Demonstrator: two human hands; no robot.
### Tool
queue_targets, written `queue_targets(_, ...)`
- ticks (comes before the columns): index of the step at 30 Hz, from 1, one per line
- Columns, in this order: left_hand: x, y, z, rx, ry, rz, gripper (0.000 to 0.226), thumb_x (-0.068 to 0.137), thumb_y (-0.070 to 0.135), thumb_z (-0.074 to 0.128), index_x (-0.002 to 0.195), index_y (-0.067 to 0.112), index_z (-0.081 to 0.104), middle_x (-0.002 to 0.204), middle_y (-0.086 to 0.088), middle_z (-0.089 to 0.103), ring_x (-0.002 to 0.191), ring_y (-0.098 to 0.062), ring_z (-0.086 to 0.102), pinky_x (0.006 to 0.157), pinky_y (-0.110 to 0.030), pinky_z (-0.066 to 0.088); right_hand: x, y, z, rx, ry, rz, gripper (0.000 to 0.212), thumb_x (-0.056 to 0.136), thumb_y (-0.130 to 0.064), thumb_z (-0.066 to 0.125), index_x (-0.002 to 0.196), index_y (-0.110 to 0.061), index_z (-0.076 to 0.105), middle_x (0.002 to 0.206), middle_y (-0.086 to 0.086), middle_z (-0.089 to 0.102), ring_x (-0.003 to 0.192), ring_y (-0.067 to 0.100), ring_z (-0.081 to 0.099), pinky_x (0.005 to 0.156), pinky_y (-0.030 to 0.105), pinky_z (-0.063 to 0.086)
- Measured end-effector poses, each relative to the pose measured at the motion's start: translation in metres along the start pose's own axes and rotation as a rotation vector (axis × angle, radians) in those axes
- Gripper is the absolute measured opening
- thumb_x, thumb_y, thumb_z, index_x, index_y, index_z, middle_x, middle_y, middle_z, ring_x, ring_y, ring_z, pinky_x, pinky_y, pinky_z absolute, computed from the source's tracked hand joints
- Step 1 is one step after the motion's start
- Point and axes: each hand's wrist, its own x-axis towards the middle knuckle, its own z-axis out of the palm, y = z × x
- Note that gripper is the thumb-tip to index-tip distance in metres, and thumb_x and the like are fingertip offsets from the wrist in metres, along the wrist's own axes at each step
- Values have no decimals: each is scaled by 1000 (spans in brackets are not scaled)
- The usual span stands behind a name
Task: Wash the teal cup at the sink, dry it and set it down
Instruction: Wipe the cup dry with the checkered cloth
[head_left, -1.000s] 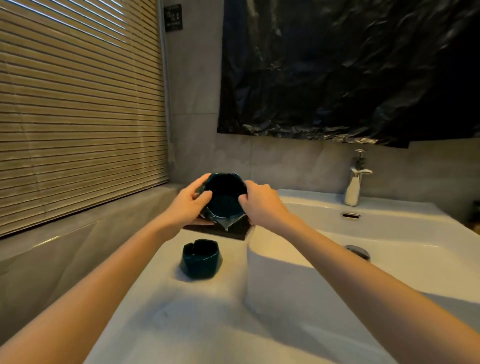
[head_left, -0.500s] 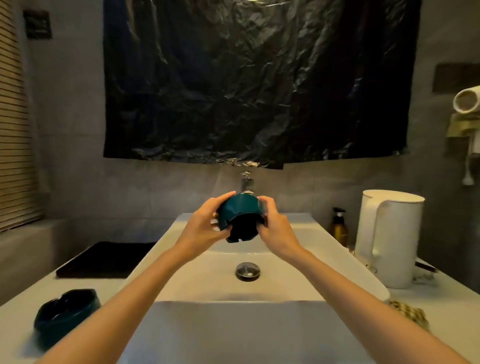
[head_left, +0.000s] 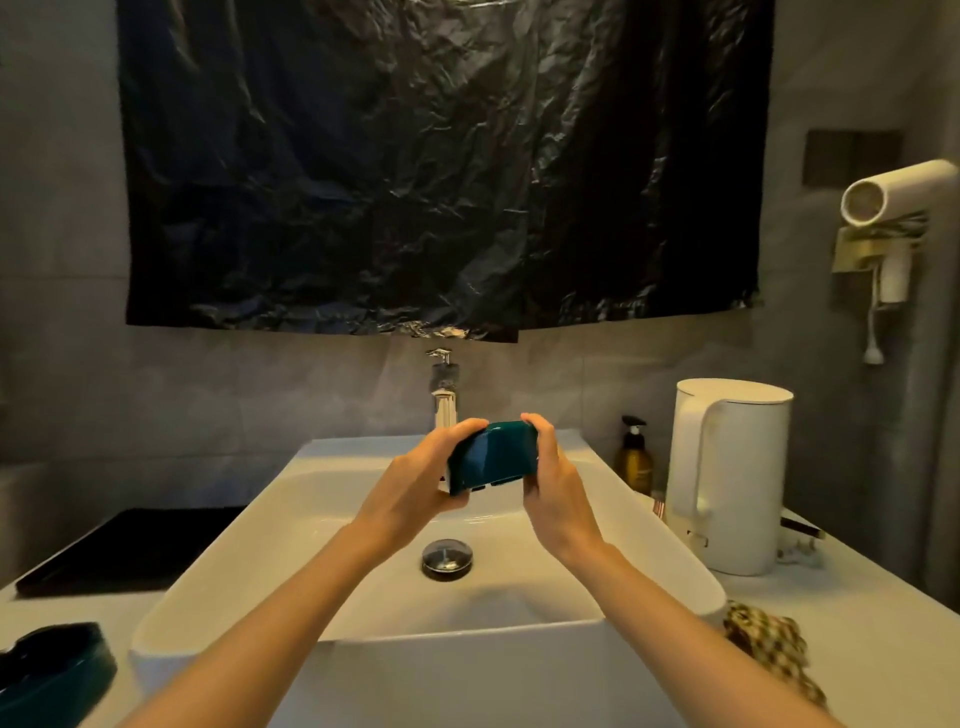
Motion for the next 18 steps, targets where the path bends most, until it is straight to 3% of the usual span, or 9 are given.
queue_targets(8,17,6,13,-249,30,-121,81,70,15,81,137,29,39,129,3,55,110,-7,55,90,-14,48,5,6,-4,27,71,88,67,96,-8,52,151,-24,18,131,7,56,114,20,57,97,29,47)
queue_targets(13,18,4,27,-544,47,-332,72,75,10,75,131,39,41,121,15,53,109,-13,56,88,-20,52,5,10,-5,89,147,134,51,99,-17,48,147,-27,34,126,3,61,109,20,61,91,30,51)
queue_targets(15,16,2,32,-666,76,-450,70,77,7,71,129,43,42,124,9,53,111,-19,56,87,-28,54,7,11,-4,77,196,134,43,98,-23,50,140,-26,43,118,1,66,100,16,64,83,23,53)
queue_targets(18,11,-1,34,-822,47,-596,65,84,4,63,130,44,41,131,-3,48,108,-29,58,69,-31,59,8,12,-3,134,170,163,35,99,-28,48,133,-24,53,105,1,69,93,14,66,76,24,58)
